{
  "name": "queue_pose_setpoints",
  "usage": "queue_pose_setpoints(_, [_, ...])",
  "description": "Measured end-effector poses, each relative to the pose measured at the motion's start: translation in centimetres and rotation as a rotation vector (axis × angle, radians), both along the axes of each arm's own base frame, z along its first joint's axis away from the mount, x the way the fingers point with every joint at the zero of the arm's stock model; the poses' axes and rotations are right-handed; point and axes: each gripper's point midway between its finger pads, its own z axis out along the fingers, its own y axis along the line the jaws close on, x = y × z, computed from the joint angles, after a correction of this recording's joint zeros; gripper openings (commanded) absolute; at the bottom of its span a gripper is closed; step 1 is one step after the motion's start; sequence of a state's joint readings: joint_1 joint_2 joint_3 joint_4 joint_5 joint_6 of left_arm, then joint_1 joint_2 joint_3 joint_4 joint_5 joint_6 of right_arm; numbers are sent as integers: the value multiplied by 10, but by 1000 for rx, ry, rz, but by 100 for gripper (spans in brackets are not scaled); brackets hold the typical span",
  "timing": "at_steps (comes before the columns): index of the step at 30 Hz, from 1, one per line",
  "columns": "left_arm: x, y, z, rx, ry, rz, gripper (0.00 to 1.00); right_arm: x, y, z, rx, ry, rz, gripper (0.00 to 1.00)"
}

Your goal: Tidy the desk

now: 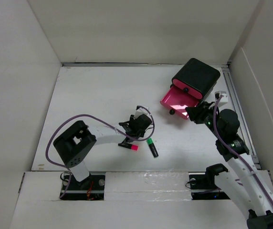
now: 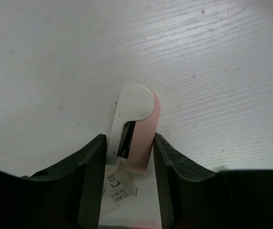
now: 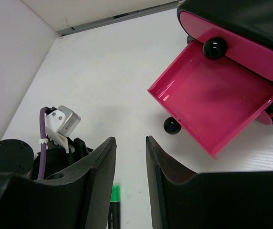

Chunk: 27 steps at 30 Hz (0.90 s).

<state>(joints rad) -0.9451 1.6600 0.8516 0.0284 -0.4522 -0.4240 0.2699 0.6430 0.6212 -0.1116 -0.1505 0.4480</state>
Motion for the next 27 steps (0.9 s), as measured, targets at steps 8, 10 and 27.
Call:
queue_pose_setpoints(8, [24, -29, 37, -71, -73, -2, 20, 0, 0, 0, 0, -1, 0, 37])
queue_pose_setpoints(10, [29, -40, 55, -118, -98, -12, 21, 0, 0, 0, 0, 0, 0, 37])
queue_pose_setpoints(27, [98, -186, 170, -423, -241, -206, 22, -2, -1, 1, 3, -12, 0, 37])
